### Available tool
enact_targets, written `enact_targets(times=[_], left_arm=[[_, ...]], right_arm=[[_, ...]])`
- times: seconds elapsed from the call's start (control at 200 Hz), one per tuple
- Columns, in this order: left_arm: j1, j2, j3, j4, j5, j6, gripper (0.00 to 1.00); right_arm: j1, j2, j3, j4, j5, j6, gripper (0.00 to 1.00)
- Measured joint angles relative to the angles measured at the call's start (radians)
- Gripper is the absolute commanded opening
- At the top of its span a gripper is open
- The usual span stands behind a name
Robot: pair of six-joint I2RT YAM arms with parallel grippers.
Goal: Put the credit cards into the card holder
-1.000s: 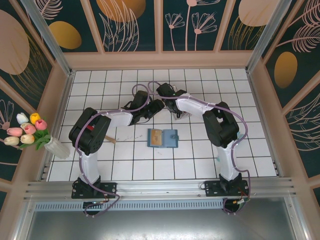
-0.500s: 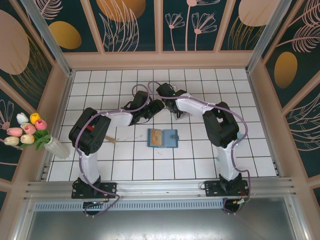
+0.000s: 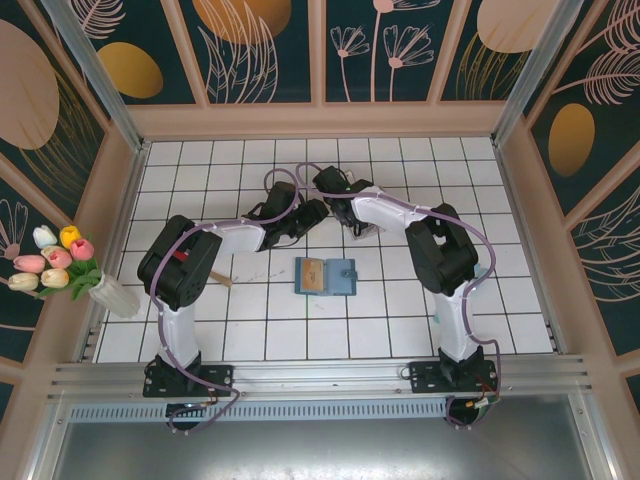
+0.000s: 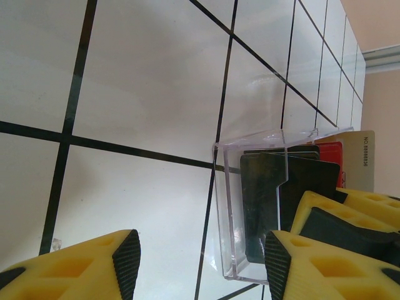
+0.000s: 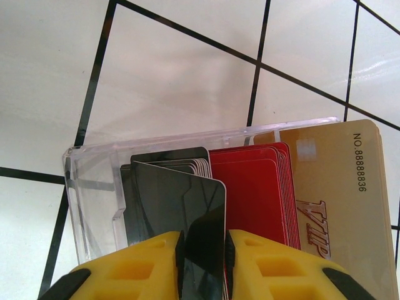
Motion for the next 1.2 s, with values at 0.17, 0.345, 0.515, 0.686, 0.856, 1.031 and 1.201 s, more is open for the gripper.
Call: enact_targets(times=[0.17, 0.345, 0.515, 0.686, 0.856, 1.031, 1.201], left_arm=[[0.0, 0.0, 0.0, 0.0, 0.0, 0.0, 0.58], [0.0, 0.0, 0.0, 0.0, 0.0, 0.0, 0.58], [0.0, 0.0, -0.001, 0.0, 0.0, 0.0, 0.58], [0.0, 0.0, -0.003, 0.0, 0.0, 0.0, 0.58], [0.0, 0.0, -0.003, 0.0, 0.0, 0.0, 0.58], [0.0, 0.0, -0.003, 0.0, 0.001, 0.0, 0.58], [0.0, 0.0, -0.003, 0.0, 0.001, 0.0, 0.58]], right_arm=[[0.0, 0.0, 0.0, 0.0, 0.001, 0.0, 0.26], [-0.001, -0.001, 0.0, -0.001, 0.016, 0.0, 0.26], [-0.001, -0.004, 0.001, -0.007, 0.018, 0.0, 0.27], [-0.001, -0.004, 0.002, -0.009, 0.018, 0.0, 0.26], [-0.002, -0.007, 0.006, -0.016, 0.019, 0.0, 0.25], [-0.003, -0.018, 0.006, -0.02, 0.023, 0.0, 0.21], [-0.003, -0.019, 0.006, -0.022, 0.022, 0.0, 0.17]])
